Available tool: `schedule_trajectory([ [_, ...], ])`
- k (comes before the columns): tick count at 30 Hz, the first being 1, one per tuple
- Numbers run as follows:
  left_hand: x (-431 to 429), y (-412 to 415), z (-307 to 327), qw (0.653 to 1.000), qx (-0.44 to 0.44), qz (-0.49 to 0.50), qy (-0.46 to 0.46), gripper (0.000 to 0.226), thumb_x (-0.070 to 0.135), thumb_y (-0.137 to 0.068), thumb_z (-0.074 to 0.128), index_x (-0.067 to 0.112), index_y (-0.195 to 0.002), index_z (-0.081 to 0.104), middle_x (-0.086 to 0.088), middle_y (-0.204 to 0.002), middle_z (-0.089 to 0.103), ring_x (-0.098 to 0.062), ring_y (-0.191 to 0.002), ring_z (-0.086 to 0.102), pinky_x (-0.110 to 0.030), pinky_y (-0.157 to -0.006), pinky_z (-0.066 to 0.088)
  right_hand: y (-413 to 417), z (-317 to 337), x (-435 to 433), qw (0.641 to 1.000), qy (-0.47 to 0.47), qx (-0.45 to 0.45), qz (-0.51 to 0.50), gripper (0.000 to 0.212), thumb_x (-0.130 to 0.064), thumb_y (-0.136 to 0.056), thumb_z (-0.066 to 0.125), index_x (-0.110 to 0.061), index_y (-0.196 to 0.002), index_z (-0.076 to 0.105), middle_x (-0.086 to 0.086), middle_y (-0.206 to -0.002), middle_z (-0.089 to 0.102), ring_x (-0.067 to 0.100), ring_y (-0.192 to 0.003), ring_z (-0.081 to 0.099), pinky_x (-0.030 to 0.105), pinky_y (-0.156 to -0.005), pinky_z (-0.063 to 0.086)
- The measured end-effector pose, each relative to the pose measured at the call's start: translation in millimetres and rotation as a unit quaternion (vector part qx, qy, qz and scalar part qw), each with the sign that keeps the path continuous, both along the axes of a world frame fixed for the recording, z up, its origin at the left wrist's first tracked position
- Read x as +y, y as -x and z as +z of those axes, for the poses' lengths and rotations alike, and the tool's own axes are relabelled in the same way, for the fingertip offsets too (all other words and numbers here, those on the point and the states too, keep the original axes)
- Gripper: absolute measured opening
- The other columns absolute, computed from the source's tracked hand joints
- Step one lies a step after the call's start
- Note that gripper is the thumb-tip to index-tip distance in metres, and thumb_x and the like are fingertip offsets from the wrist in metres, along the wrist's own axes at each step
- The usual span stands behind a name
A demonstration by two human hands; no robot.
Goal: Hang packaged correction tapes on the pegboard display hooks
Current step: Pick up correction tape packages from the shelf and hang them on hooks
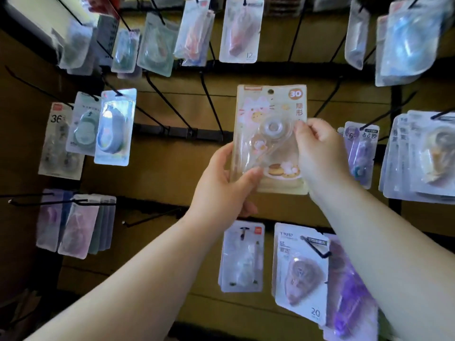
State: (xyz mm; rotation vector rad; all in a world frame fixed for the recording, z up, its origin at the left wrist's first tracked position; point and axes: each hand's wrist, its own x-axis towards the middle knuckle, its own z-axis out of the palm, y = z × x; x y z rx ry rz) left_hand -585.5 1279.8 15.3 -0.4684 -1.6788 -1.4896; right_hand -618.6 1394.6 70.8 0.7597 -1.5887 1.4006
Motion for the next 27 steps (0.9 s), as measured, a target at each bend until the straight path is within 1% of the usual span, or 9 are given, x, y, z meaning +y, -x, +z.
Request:
schedule_trajectory([
  [5,-7,10,17,1.0,0.007,-0.003,-0.024,0.055,0.025,-0.082,0.063,0.03,-0.134,0.043,0.0,-0.067,0.064,-0.002,-0.04,0.051,-0.019,-0.045,0.049,11,27,-3,0.999,-0.032,0.02,-0.02,0.023,-0.02,-0.096,0.038,-0.012,-0.076,0.046,-0.005,-0.063,0.041,0.008,-0.054,0.036,0.014,-0.041,0.033],
  [8,-11,13,16,1.0,0.009,0.002,-0.027,0.05,0.025,-0.082,0.063,0.03,-0.129,0.046,-0.001,-0.063,0.062,-0.001,-0.04,0.05,-0.018,-0.045,0.049,15,30,-6,0.999,-0.043,0.008,-0.01,0.022,-0.019,-0.096,0.038,-0.01,-0.078,0.049,-0.003,-0.062,0.041,0.01,-0.054,0.035,0.009,-0.033,0.026],
  [10,-11,16,14,1.0,0.013,0.014,-0.019,0.037,0.026,-0.083,0.061,0.031,-0.118,0.052,0.001,-0.058,0.061,-0.001,-0.037,0.05,-0.018,-0.045,0.05,18,29,-7,0.999,-0.039,-0.021,0.0,0.027,-0.018,-0.096,0.037,-0.01,-0.073,0.046,-0.001,-0.062,0.04,0.013,-0.056,0.035,0.009,-0.036,0.027],
  [13,-9,21,12,1.0,0.002,0.014,-0.005,0.005,0.027,-0.085,0.059,0.03,-0.089,0.058,0.003,-0.043,0.06,-0.005,-0.036,0.054,-0.018,-0.044,0.052,27,26,-4,0.997,-0.03,-0.068,0.012,0.032,-0.019,-0.095,0.038,-0.014,-0.064,0.043,0.003,-0.066,0.042,0.019,-0.071,0.041,0.024,-0.059,0.033],
  [15,-7,24,10,1.0,-0.006,0.009,0.006,0.007,0.027,-0.086,0.057,0.031,-0.081,0.056,0.005,-0.041,0.061,-0.007,-0.038,0.056,-0.017,-0.044,0.052,30,26,-3,0.996,-0.032,-0.079,0.006,0.028,-0.019,-0.095,0.039,-0.013,-0.068,0.045,0.003,-0.064,0.04,0.019,-0.072,0.041,0.027,-0.06,0.031],
  [18,-8,28,9,1.0,-0.017,0.02,-0.001,0.005,0.03,-0.087,0.056,0.025,-0.086,0.058,0.004,-0.043,0.062,-0.009,-0.041,0.058,-0.02,-0.047,0.053,30,27,-4,0.996,-0.049,-0.074,-0.009,0.027,-0.02,-0.095,0.04,-0.012,-0.07,0.045,0.002,-0.061,0.037,0.015,-0.058,0.036,0.019,-0.049,0.033],
  [20,-11,31,5,0.996,-0.03,0.076,0.021,0.023,0.036,-0.087,0.053,0.019,-0.103,0.057,0.002,-0.055,0.066,-0.011,-0.053,0.063,-0.026,-0.058,0.054,34,27,-6,0.994,-0.068,-0.072,-0.035,0.034,-0.02,-0.096,0.038,-0.014,-0.062,0.039,0.001,-0.059,0.034,0.013,-0.053,0.032,0.013,-0.04,0.031],
  [23,-22,29,-6,0.968,-0.009,0.225,0.106,0.04,0.044,-0.085,0.05,0.027,-0.122,0.049,0.009,-0.075,0.066,-0.007,-0.076,0.063,-0.03,-0.071,0.053,43,27,-8,0.991,-0.081,-0.083,-0.064,0.033,-0.02,-0.096,0.037,-0.012,-0.064,0.038,0.002,-0.059,0.033,0.013,-0.052,0.031,0.013,-0.038,0.03],
  [27,-50,13,-24,0.931,0.064,0.319,0.166,0.031,0.035,-0.085,0.054,0.029,-0.115,0.055,0.024,-0.078,0.052,-0.001,-0.081,0.053,-0.023,-0.07,0.048,60,28,-13,0.985,-0.09,-0.106,-0.107,0.033,-0.022,-0.097,0.036,-0.011,-0.065,0.04,0.002,-0.062,0.037,0.013,-0.054,0.035,0.024,-0.048,0.028],
])
